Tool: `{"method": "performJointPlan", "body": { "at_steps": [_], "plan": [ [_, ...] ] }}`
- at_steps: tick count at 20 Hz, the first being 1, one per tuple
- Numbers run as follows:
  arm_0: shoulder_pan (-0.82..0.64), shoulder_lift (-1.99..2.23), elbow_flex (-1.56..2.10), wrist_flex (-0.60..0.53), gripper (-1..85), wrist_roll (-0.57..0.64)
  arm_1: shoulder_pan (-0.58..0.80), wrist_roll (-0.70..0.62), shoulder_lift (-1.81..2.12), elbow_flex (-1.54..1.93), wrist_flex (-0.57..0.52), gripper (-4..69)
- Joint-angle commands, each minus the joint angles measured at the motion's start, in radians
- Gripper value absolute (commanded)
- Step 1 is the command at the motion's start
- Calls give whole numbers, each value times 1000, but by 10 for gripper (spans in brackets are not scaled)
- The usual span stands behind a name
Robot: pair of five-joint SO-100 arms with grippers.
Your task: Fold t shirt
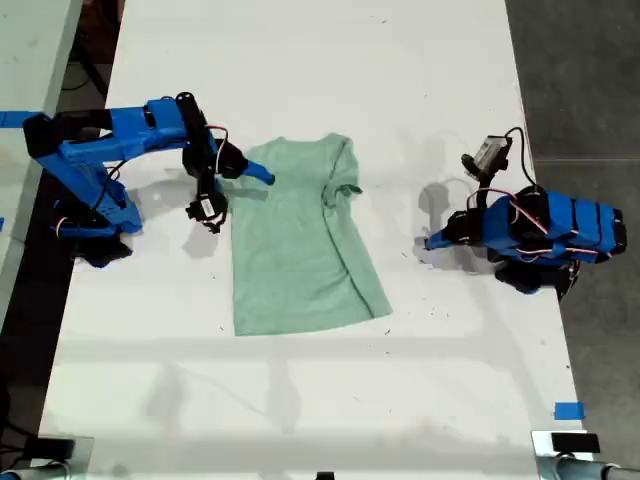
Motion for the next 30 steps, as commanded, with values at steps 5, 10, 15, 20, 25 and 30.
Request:
{"method": "performJointPlan", "body": {
  "at_steps": [5, 10, 15, 20, 25, 30],
  "plan": [
    [-17, 161, 28, -23, 73, 29, -12, -15, -5, 2, 26, 36],
    [-77, 305, 221, -72, 46, 31, -8, -15, -5, 2, 26, 34],
    [-78, 201, 202, -77, 198, 31, -8, -15, -5, 2, 26, 36],
    [-20, 11, 192, -164, 201, 35, -9, -15, -5, 2, 26, 39],
    [-11, -38, 166, -192, 180, 46, -11, -15, -5, 2, 25, 39],
    [-9, -129, 178, -239, -1, 94, -14, -17, -5, 2, 25, 39]
  ]
}}
